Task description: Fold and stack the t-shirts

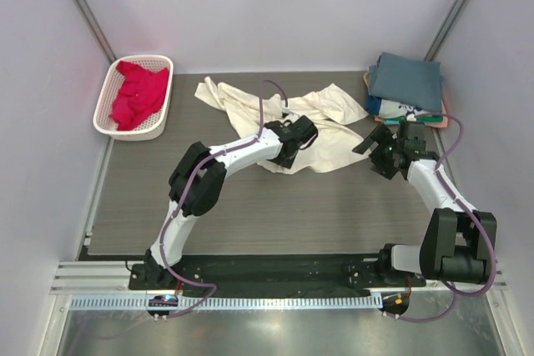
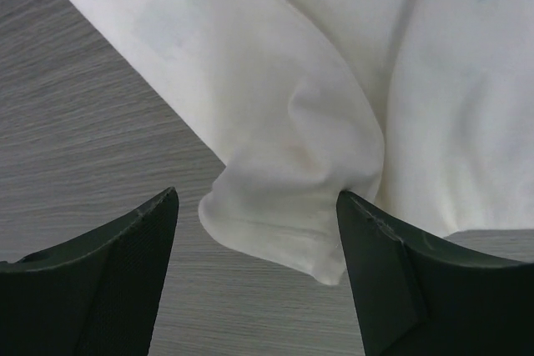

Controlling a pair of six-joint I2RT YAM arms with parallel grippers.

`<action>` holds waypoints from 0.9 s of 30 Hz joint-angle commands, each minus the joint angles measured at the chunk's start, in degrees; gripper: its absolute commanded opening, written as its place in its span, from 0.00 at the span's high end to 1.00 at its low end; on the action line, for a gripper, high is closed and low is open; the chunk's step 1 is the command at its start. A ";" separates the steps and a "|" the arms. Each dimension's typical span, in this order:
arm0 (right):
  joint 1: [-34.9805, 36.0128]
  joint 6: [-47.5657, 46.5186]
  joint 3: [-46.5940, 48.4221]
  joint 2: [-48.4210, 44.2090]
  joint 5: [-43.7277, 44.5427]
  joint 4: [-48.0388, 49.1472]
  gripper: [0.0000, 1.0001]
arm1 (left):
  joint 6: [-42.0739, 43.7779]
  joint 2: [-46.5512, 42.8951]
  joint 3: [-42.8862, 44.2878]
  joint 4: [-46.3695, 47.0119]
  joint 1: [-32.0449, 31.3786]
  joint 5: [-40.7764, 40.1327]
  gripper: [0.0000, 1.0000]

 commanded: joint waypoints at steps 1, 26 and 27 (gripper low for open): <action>-0.35 0.09 1.14 0.62 -0.67 2.63 0.11 | -0.94 -4.53 -1.29 3.57 -0.53 4.22 0.22; -0.70 2.11 8.35 17.31 8.99 7.11 0.28 | -25.71 -37.02 -33.87 15.25 7.53 7.80 1.00; -0.70 2.03 8.79 17.75 9.25 7.20 0.30 | -27.73 -40.01 -36.86 17.01 8.25 9.13 1.00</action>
